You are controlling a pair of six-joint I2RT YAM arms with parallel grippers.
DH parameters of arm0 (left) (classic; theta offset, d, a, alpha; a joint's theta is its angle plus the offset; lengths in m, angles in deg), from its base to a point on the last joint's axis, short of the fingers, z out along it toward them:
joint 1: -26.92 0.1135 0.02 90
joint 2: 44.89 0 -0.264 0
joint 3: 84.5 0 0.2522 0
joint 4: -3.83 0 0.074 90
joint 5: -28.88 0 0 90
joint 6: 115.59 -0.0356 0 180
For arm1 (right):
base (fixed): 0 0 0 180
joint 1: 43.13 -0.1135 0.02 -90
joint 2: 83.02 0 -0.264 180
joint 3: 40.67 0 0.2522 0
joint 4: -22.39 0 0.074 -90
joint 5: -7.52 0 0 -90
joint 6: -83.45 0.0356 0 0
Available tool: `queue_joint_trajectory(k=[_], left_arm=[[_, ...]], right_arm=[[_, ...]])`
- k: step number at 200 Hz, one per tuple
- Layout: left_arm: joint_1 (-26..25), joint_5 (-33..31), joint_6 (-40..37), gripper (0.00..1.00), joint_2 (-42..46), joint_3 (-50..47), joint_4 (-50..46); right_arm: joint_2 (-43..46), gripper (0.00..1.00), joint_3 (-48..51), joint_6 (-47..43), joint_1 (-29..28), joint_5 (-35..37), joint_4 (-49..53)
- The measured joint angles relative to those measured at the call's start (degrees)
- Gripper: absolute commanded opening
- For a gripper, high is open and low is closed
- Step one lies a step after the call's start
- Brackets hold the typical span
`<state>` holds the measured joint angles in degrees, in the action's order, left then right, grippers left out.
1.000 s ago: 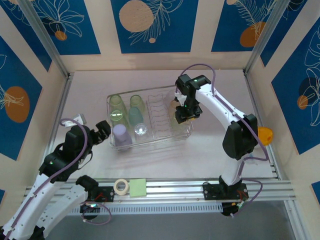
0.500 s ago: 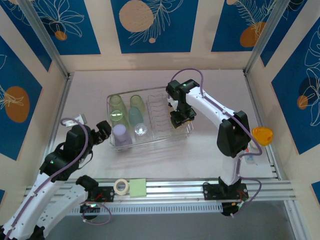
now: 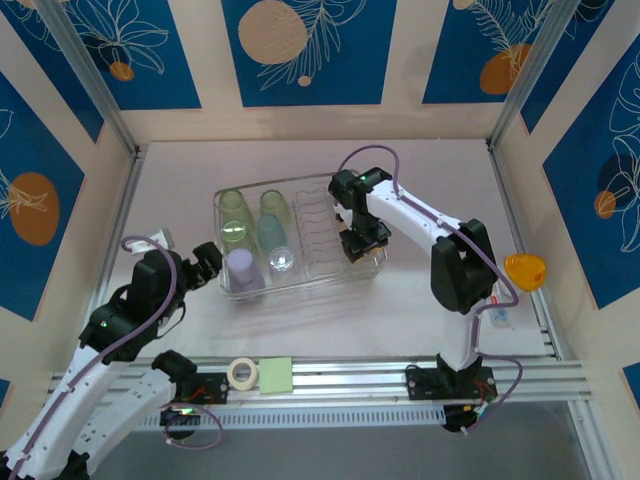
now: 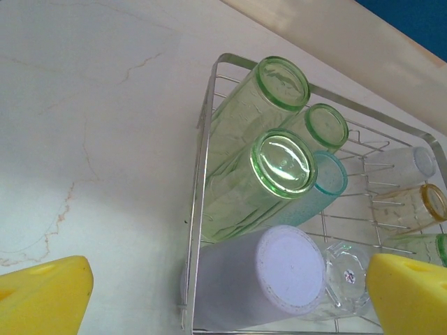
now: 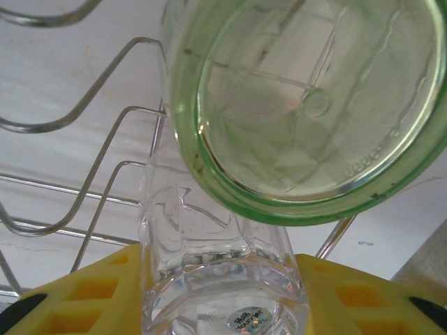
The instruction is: Load the cups into the dish rack
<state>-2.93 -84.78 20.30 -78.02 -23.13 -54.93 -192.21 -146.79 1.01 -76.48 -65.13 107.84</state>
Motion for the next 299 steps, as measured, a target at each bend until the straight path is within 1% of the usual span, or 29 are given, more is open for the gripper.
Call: queue_joint_trajectory(k=[10, 25, 36, 42, 59, 85, 128, 153, 162, 174, 195, 207, 228, 244, 260, 276, 288, 299], left_arm=[[0.0, 0.0, 0.0, 1.0, 0.0, 0.0, -0.3], [0.0, 0.0, 0.0, 1.0, -0.1, 0.0, -0.9], [0.0, 0.0, -0.2, 1.0, 0.0, 0.0, -1.3], [0.0, -0.1, -0.3, 1.0, 0.0, 0.0, -1.5], [0.0, -0.4, -0.9, 1.0, 0.0, 0.0, -2.1], [0.0, -0.9, -1.5, 1.0, 0.0, 0.0, -3.2], [0.0, -2.6, -3.0, 1.0, 0.1, 0.0, -5.2], [0.0, -4.4, -6.1, 1.0, 0.3, 0.0, -5.2], [0.0, -5.3, -7.7, 1.0, 0.5, -0.2, -4.8], [0.0, -6.6, -10.2, 1.0, 1.3, -1.0, -3.7], [0.0, -11.3, -14.2, 1.0, 2.7, -4.2, -0.7], [0.0, -15.8, -16.2, 1.0, 3.6, -7.1, 1.5], [0.0, -23.9, -19.5, 1.0, 6.3, -13.9, 7.7], [0.2, -28.8, -23.6, 0.99, 9.7, -20.5, 16.0], [1.2, -32.8, -26.6, 0.99, 12.1, -26.4, 25.4], [5.3, -33.9, -27.6, 0.99, 11.4, -30.8, 33.2], [9.4, -33.4, -26.5, 0.99, 8.9, -31.9, 35.3], [14.4, -31.5, -23.8, 0.99, 5.0, -31.9, 36.2]], right_arm=[[0.5, 0.34, 0.6, -0.1, 0.0, -0.1, -0.7], [1.1, 0.51, 1.3, -0.1, 0.0, -0.3, -1.5], [1.3, 0.6, 1.5, -0.2, 0.0, -0.7, -1.7], [1.4, 0.64, 1.5, 0.0, 0.0, -0.9, -1.9], [1.7, 0.72, 1.7, -0.2, 0.0, -1.2, -2.4], [1.7, 0.77, 1.7, -0.5, -0.1, -1.3, -2.4], [1.8, 0.79, 1.7, -0.9, -0.4, -1.2, -2.2], [2.6, 0.8, 1.6, -0.9, -0.4, -1.2, -1.7], [4.0, 0.8, 1.6, -0.8, -0.2, -1.2, -1.5], [6.7, 0.85, 1.9, -0.5, 0.3, -1.2, -1.9], [16.2, 0.91, 6.2, 0.5, 3.5, -1.8, -5.4], [23.1, 0.96, 10.6, 1.0, 6.8, -2.8, -9.0], [35.6, 0.99, 21.3, 2.1, 13.8, -4.1, -18.4], [43.7, 1.0, 31.2, 2.8, 18.2, -4.7, -28.0], [50.4, 0.99, 42.7, 3.9, 21.7, -4.5, -40.0], [54.0, 0.99, 52.9, 5.0, 25.1, -4.1, -52.3], [54.6, 0.99, 59.4, 5.0, 27.2, -4.0, -61.8], [54.1, 0.99, 63.9, 5.0, 28.8, -3.8, -68.9]])
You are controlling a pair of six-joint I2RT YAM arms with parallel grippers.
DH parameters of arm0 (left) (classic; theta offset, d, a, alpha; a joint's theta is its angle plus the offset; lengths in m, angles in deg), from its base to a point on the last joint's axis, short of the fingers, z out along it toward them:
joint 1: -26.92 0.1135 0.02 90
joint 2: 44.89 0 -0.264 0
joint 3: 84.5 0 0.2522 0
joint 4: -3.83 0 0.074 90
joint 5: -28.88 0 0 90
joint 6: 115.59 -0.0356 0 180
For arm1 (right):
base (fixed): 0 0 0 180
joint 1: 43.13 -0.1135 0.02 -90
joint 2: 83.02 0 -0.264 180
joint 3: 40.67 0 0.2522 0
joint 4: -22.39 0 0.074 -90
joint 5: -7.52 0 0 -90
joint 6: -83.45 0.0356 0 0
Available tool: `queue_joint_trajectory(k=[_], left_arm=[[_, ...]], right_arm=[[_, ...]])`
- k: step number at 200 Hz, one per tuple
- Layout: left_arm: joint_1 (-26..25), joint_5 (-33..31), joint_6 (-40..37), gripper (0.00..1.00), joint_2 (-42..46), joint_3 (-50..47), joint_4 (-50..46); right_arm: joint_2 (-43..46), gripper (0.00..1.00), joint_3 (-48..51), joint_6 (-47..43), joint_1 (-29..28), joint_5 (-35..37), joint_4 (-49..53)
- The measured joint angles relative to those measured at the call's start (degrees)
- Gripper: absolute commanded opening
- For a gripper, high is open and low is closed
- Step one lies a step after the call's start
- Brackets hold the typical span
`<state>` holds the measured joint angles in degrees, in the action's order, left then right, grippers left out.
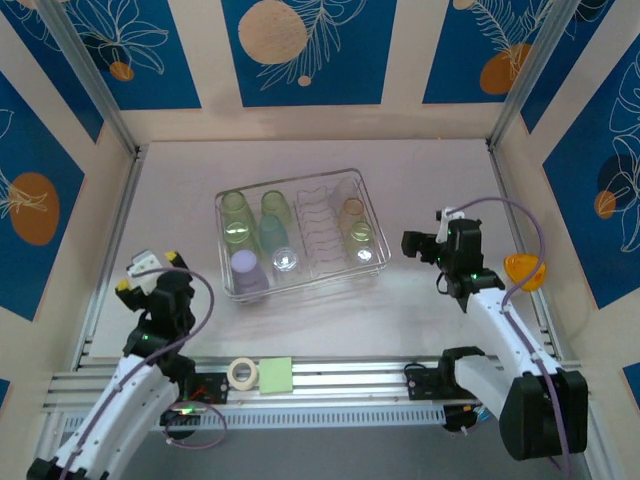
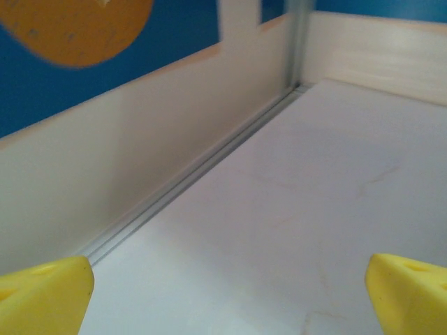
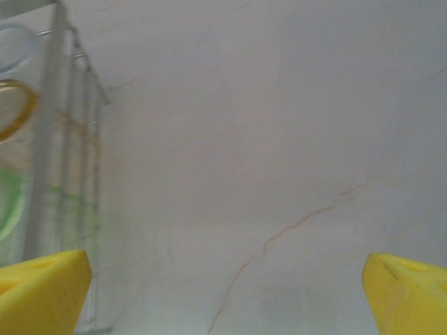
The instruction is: Load the cups into the dish rack
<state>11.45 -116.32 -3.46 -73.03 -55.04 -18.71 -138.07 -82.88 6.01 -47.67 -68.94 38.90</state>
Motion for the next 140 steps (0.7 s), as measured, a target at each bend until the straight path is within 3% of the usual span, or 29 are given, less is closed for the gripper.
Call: queue_joint_trajectory(k=[24, 46, 92, 140], left_arm=[[8.5, 6.3, 3.1, 0.99, -10.3, 0.1, 3.6], [12.5, 12.9, 2.8, 0.99, -18.6, 0.2, 9.0], [14.0, 20.8, -1.6, 1.0, -26.0, -1.8, 25.7], [14.3, 28.7, -4.3, 1.0, -33.5, -3.9, 37.5]], right_arm=[[-4.6, 0.99, 3.9, 1.0, 3.0, 0.2, -11.1], [-10.4, 0.99, 3.9, 1.5, 5.2, 0.2, -19.6], [-21.8, 0.99, 4.2, 1.0, 7.7, -1.8, -32.0], [-27.1, 0.99, 4.9, -0.9, 8.4, -8.1, -40.6]])
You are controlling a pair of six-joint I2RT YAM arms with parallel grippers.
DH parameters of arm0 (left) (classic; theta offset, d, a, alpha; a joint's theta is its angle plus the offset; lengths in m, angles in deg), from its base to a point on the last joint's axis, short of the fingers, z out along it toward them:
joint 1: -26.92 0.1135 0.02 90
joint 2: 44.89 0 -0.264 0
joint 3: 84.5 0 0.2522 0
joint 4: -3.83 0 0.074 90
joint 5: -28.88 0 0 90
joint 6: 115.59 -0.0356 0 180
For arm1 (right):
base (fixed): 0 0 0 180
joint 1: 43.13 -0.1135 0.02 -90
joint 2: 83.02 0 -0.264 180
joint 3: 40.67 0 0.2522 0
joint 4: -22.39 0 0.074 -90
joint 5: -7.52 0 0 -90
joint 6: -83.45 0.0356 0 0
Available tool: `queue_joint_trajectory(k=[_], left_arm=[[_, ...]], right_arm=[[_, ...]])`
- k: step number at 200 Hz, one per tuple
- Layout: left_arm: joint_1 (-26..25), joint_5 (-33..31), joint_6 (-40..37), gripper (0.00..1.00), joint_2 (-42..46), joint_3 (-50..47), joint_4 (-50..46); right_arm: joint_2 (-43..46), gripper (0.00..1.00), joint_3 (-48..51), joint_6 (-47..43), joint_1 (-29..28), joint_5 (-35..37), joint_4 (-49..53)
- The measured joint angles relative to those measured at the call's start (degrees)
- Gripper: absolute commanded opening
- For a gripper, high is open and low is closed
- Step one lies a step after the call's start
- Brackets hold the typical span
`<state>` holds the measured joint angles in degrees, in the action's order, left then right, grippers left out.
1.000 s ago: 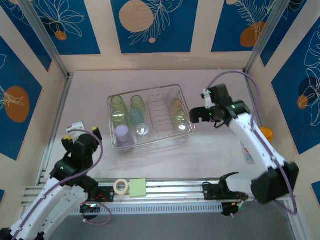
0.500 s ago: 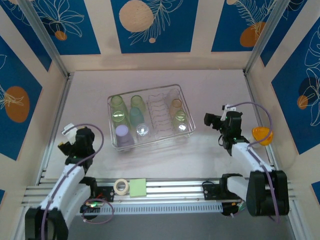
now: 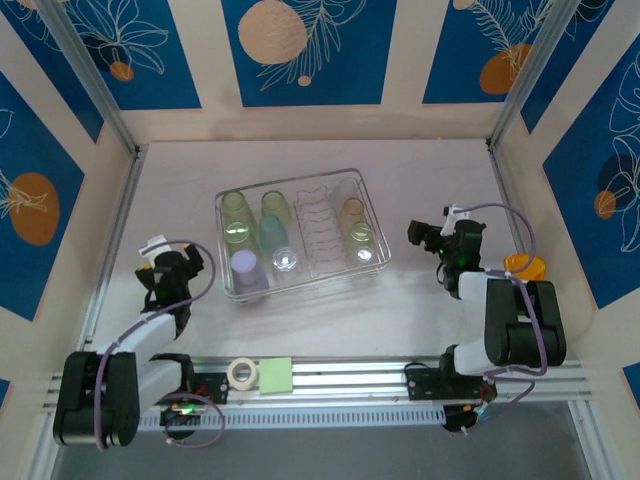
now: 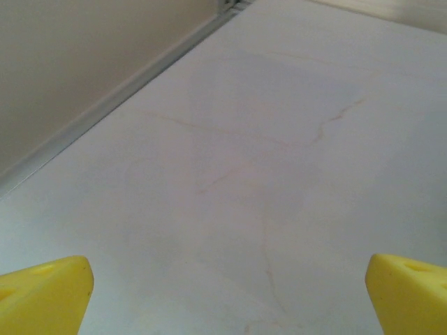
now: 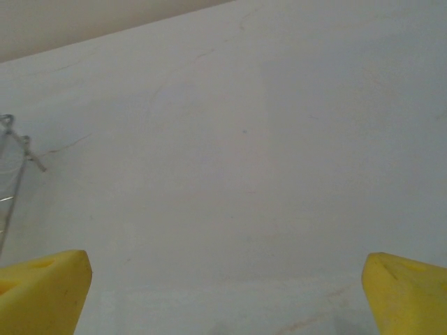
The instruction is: Load the cups into the dish rack
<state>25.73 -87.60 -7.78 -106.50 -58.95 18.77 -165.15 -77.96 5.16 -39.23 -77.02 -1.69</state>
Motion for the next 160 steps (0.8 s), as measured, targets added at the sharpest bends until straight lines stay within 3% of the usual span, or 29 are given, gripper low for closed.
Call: queue_joint_trajectory(k=[72, 99, 160], left_arm=[[0.0, 7.9, -7.5, 1.0, -12.6, -0.9, 20.5], [0.1, 10.1, -9.9, 1.0, -22.7, -2.8, 36.2], [0.5, 16.9, -12.5, 1.0, -28.6, -2.4, 42.6]], right_arm=[[-4.5, 0.99, 3.4, -2.7, -2.4, -1.4, -11.2], [-4.5, 0.99, 3.4, -2.9, -2.5, -1.2, -12.3], [-4.7, 0.99, 1.7, -3.8, -4.9, 3.2, -10.4]])
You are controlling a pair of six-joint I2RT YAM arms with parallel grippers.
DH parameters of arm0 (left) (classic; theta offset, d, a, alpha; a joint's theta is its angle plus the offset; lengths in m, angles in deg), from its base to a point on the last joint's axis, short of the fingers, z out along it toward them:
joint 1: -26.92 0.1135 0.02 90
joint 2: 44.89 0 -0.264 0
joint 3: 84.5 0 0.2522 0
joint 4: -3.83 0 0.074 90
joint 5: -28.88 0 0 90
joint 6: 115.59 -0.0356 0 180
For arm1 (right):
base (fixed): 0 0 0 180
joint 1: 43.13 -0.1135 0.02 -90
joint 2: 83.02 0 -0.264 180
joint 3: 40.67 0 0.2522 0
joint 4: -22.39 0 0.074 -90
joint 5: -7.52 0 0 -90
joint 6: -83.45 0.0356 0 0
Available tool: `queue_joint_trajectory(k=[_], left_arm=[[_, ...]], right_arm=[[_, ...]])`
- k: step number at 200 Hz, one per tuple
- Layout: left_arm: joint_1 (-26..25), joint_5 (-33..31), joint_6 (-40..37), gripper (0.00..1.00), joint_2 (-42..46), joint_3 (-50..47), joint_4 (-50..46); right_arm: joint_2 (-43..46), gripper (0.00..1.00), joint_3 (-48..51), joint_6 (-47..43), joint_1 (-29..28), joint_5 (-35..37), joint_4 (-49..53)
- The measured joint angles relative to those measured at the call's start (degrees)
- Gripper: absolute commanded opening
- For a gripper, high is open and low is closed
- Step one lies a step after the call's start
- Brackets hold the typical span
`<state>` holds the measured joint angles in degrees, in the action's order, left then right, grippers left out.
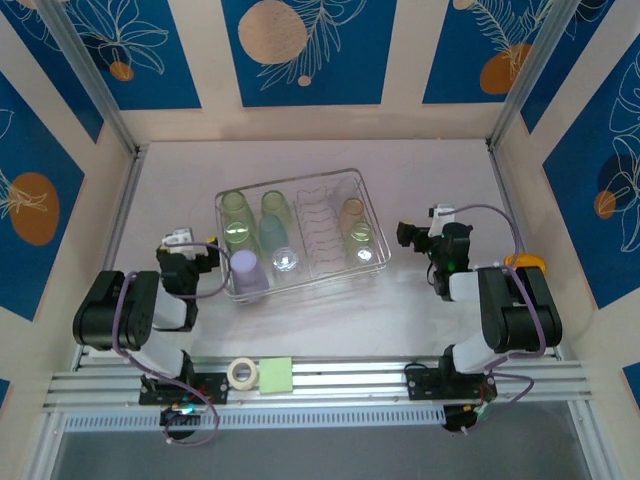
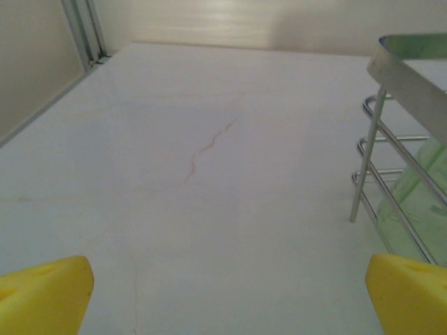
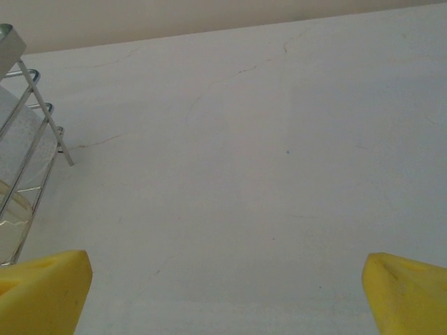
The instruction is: Load the cups into the dish rack
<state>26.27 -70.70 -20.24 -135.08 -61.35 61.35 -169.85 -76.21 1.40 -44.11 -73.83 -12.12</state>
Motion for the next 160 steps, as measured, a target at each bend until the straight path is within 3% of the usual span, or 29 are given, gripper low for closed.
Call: queue_joint_trajectory(k=[160], left_arm=[[0.0, 1.0, -1.5, 1.0, -0.5, 2.7, -1.9]], right_arm=[[0.0, 0.99, 0.0, -0.2, -0.2, 1.1, 1.2]])
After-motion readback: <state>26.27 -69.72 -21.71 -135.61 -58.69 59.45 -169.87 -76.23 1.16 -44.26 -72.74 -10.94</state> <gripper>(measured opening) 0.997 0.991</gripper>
